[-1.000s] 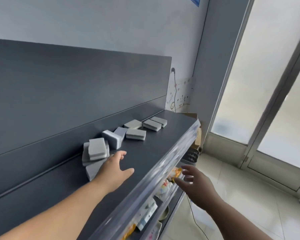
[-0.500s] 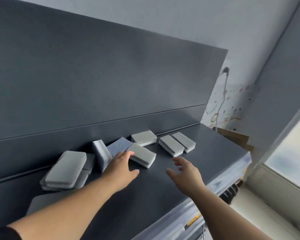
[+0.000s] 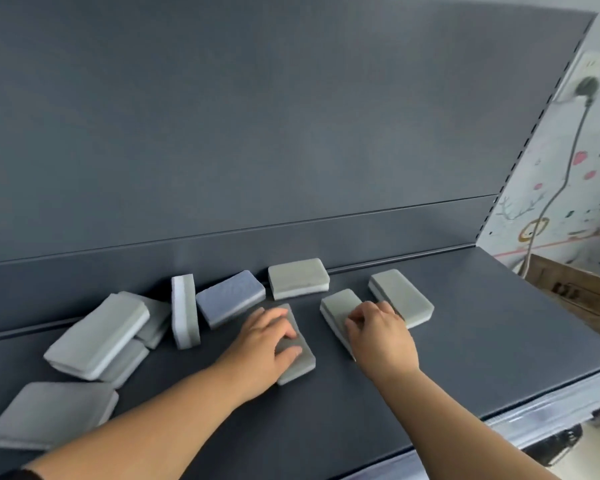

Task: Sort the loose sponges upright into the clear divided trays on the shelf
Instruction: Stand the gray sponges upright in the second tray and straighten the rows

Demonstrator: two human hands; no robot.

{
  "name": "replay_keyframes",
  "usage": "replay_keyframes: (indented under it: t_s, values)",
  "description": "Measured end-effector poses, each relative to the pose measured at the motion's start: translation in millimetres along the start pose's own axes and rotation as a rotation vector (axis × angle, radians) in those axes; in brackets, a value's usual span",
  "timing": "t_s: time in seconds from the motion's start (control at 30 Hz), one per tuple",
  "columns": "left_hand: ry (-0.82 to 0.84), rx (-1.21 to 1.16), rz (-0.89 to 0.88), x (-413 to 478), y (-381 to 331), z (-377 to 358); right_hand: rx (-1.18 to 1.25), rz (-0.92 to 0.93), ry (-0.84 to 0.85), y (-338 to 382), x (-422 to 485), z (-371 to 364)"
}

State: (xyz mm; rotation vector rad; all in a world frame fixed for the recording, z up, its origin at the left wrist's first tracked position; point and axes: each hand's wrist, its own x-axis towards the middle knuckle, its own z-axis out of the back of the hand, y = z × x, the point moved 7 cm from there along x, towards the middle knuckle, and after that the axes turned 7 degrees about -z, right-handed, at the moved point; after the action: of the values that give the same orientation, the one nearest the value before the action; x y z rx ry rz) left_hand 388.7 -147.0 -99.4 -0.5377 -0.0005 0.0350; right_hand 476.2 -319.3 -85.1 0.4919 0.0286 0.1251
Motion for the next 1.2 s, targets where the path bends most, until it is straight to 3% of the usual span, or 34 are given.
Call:
replay_keyframes:
  t_s: [0.13, 0.23, 0.33, 0.6, 0.9, 1.2]
  values:
    - [-0.099, -0.106, 0.092, -14.1, -2.5, -1.6, 0.095, -0.07, 0.097, -9.0, -13.8, -5.2]
    - [-0.063, -0.217, 0.286, -24.4, 6.2, -2.9, 0.031, -0.115, 0.188, -13.1, -26.9, -12.9]
    - [-0.071, -0.271, 0.34, -38.8, 7.6, -2.2, 0.052, -0.084, 0.247, 2.6, -47.4, -16.8]
    - [-0.444, -0.63, 0.312, -140.7, 48.7, 56.1, 0.416, 0.035, 0.236, 85.0, -132.6, -19.2]
    - [-0.736, -0.875, 0.366, -371.5, 162.4, 155.6, 0.676, 0.228, 0.438, 273.8, -308.7, -82.6]
    - [-1.073, -0.782, 0.576, -655.5, 279.0, 240.6, 0.629, 0.515, 0.809, 469.6, -521.2, -183.6]
